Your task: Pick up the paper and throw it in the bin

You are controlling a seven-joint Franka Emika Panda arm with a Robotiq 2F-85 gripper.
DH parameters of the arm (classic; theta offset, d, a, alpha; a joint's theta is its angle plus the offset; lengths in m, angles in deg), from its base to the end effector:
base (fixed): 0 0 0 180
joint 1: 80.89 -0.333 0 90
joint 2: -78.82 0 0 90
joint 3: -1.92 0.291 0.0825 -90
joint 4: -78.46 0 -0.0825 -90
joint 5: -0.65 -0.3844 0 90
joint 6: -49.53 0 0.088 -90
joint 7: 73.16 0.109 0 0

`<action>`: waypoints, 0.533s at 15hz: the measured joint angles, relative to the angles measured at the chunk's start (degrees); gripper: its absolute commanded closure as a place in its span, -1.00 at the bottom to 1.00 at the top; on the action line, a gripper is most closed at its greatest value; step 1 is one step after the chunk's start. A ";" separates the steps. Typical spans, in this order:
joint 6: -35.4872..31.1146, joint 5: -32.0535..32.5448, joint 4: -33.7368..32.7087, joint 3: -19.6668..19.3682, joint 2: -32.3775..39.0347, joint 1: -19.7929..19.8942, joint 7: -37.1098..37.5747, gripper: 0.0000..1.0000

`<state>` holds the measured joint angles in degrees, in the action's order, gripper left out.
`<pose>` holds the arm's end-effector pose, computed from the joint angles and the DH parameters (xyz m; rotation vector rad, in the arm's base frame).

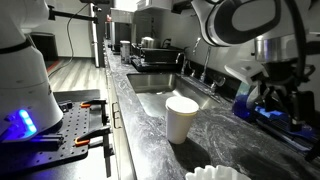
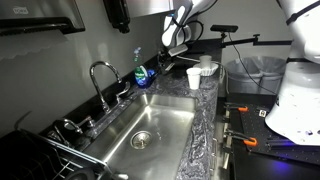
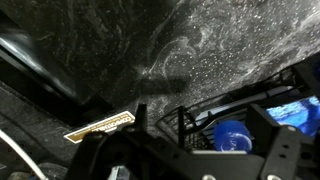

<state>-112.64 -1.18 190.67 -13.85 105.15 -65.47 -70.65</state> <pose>0.5558 -0.3268 0.2695 2.7721 -0.8014 0.5756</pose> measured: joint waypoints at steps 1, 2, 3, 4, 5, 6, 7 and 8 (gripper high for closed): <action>0.40 0.56 1.09 0.51 -1.12 -0.04 -0.93 -1.00; 1.14 1.16 2.23 1.01 -2.36 -0.06 -2.44 -1.00; 1.98 1.57 3.48 1.60 -3.74 -0.04 -4.38 -1.00; 2.92 1.71 4.76 2.24 -5.20 -0.03 -6.41 -1.00; 4.01 1.75 5.99 2.93 -6.71 0.04 -8.65 -1.00; 5.15 1.75 7.17 3.63 -8.20 0.09 -10.86 -1.00; 6.41 1.74 8.26 4.31 -9.68 0.15 -12.98 -1.00; 7.72 1.73 9.30 4.92 -11.14 0.20 -15.01 -1.00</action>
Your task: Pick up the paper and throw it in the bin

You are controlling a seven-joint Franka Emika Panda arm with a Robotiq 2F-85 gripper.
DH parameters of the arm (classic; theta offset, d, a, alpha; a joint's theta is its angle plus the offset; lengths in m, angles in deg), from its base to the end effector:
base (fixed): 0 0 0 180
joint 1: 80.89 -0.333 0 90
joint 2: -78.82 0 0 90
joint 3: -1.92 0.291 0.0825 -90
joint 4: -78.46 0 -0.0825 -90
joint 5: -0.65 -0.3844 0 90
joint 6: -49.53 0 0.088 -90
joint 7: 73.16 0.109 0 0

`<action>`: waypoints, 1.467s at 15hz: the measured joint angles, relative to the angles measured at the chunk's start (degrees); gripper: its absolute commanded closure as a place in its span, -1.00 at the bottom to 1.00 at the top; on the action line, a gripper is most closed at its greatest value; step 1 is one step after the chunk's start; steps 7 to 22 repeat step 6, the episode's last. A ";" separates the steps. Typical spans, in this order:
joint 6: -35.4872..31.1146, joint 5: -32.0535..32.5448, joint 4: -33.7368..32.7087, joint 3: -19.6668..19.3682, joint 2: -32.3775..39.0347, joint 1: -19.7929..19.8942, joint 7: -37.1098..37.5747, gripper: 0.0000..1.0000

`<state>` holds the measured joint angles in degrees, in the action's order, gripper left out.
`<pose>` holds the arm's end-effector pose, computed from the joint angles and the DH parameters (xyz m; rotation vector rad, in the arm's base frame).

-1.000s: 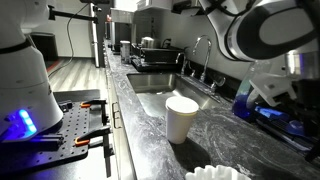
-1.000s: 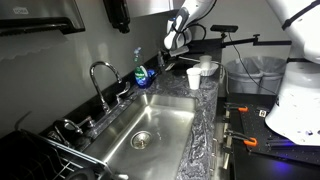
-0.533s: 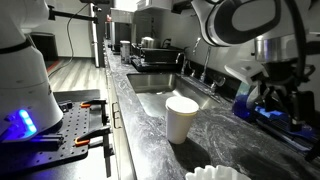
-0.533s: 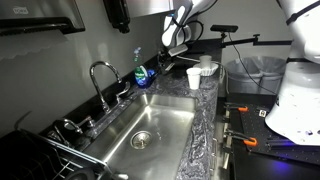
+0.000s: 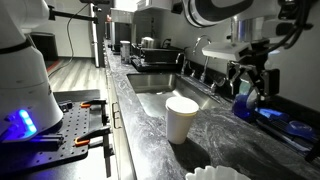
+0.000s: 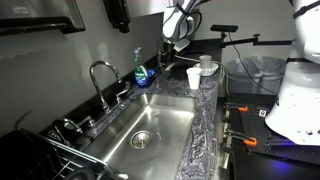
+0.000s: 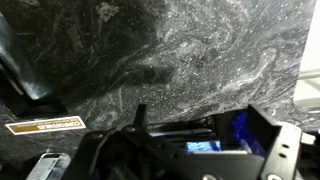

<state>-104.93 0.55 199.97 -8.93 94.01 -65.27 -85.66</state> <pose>0.5351 -0.2643 0.2948 2.9436 -0.3415 0.4198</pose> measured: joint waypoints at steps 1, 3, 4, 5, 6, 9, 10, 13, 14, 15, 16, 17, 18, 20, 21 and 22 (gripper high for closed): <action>1.27 -0.06 0.91 0.52 -1.35 0.02 -2.06 -1.00; 3.55 -0.18 2.38 1.31 -3.67 0.04 -5.38 -1.00; 4.47 -0.31 2.95 1.52 -4.59 0.04 -6.88 -1.00; 5.13 -0.63 3.41 1.69 -5.38 0.03 -8.51 -1.00; 5.40 -0.88 3.87 1.77 -6.01 0.03 -9.54 -1.00; 5.40 -0.88 3.87 1.77 -6.01 0.03 -9.54 -1.00; 5.40 -0.88 3.87 1.77 -6.01 0.03 -9.54 -1.00; 5.40 -0.88 3.87 1.77 -6.01 0.03 -9.54 -1.00; 5.40 -0.88 3.87 1.77 -6.01 0.03 -9.54 -1.00; 5.40 -0.88 3.87 1.77 -6.01 0.03 -9.54 -1.00; 5.40 -0.88 3.87 1.77 -6.01 0.03 -9.54 -1.00; 5.40 -0.88 3.87 1.77 -6.01 0.03 -9.54 -1.00; 5.40 -0.88 3.87 1.77 -6.01 0.03 -9.54 -1.00; 5.40 -0.88 3.87 1.77 -6.01 0.03 -9.54 -1.00; 5.40 -0.88 3.87 1.77 -6.01 0.03 -9.54 -1.00; 5.40 -0.88 3.87 1.77 -6.01 0.03 -9.54 -1.00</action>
